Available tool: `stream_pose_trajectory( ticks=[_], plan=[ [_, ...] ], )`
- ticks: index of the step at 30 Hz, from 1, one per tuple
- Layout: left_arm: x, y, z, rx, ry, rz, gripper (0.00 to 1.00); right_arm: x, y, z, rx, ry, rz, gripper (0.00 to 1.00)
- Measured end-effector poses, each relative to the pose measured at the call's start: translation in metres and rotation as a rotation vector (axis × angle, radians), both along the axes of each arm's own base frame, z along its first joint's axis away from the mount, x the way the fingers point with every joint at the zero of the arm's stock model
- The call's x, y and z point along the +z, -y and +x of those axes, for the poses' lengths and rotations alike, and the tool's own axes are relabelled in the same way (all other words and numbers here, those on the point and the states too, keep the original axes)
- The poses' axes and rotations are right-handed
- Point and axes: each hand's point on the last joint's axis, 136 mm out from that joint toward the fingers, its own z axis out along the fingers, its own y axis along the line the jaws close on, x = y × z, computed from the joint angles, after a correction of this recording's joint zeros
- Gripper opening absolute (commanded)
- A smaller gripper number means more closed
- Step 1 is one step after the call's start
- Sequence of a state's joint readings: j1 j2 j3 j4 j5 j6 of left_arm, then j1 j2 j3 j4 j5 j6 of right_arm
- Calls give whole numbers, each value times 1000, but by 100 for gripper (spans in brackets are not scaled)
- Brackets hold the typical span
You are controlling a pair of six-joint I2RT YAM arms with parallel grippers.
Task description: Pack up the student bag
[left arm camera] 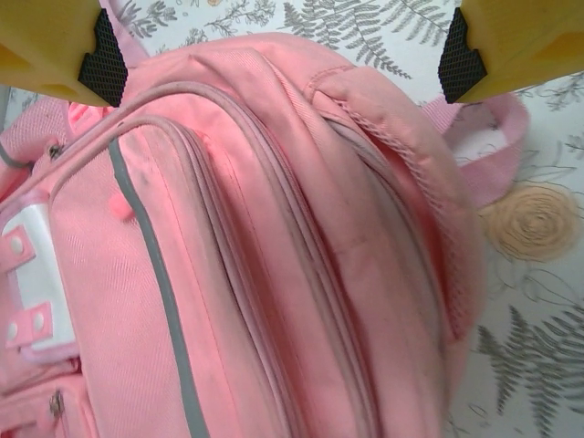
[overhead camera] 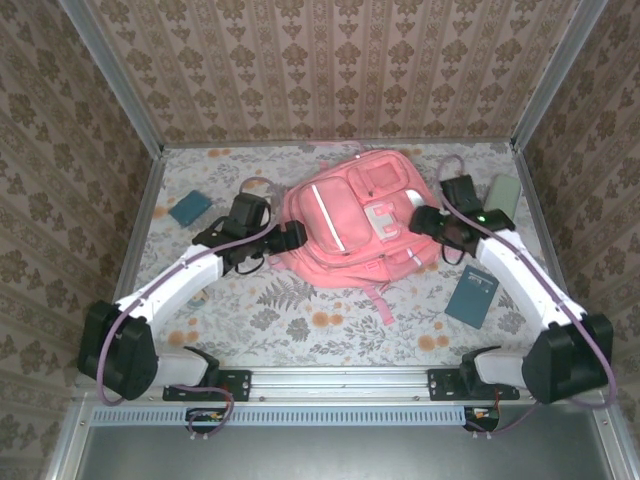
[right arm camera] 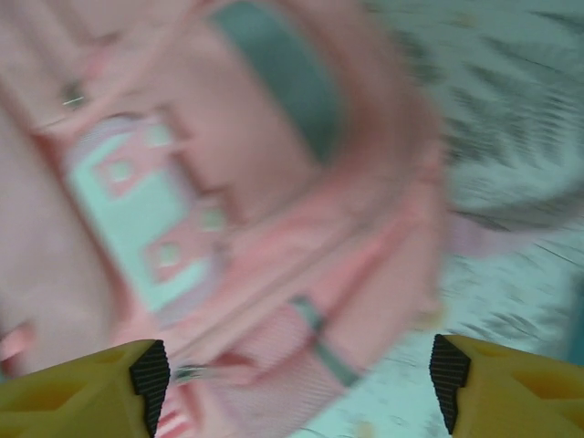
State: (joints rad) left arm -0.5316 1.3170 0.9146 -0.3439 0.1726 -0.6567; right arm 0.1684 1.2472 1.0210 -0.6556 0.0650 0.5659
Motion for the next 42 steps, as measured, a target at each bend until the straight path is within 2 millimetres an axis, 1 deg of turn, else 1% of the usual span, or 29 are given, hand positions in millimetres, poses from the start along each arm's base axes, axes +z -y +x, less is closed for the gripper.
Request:
stream_pose_trajectory(
  ticks=[2,4,6,8,10,12,13,16,18,21,23,26,29,31,33,36,39,42],
  plan=[
    [-2,4,2,-6,-6,4,92,-14,29,-15,-98,-25,1,84],
    [1,6,6,-11,0,5,92,-34,57,-31,-198,-70,6,88],
    [6,10,10,-19,12,3,92,-54,74,-46,-268,-121,21,89],
    [12,19,13,-39,26,0,90,-72,83,-59,-310,-170,37,91],
    [15,30,11,-68,35,-5,90,-87,85,-68,-328,-218,52,92],
    [12,42,5,-101,32,-4,89,-98,83,-71,-329,-243,64,92],
    [9,48,1,-120,24,1,89,-103,83,-72,-331,-254,71,92],
    [-5,68,-16,-180,-9,17,89,-115,79,-77,-338,-286,92,99],
    [-15,79,-26,-207,-30,25,89,-122,77,-80,-341,-302,104,100],
    [-29,86,-38,-231,-60,40,89,-130,71,-84,-347,-313,139,100],
    [-35,85,-40,-224,-70,50,90,-132,67,-84,-349,-309,152,100],
    [-42,83,-35,-204,-68,67,89,-132,55,-78,-335,-284,178,100],
    [-58,81,-28,-185,-86,91,89,-130,33,-69,-303,-252,214,100],
    [-69,79,-22,-172,-102,102,89,-128,11,-63,-261,-232,242,99],
    [-76,77,-16,-159,-110,108,88,-126,-16,-59,-216,-224,277,99],
    [-79,75,-3,-140,-109,112,89,-122,-53,-57,-162,-219,332,99],
    [-81,74,15,-129,-101,118,88,-117,-87,-63,-113,-243,377,99],
    [-81,73,37,-111,-86,111,86,-112,-112,-69,-73,-271,409,100]
  ],
)
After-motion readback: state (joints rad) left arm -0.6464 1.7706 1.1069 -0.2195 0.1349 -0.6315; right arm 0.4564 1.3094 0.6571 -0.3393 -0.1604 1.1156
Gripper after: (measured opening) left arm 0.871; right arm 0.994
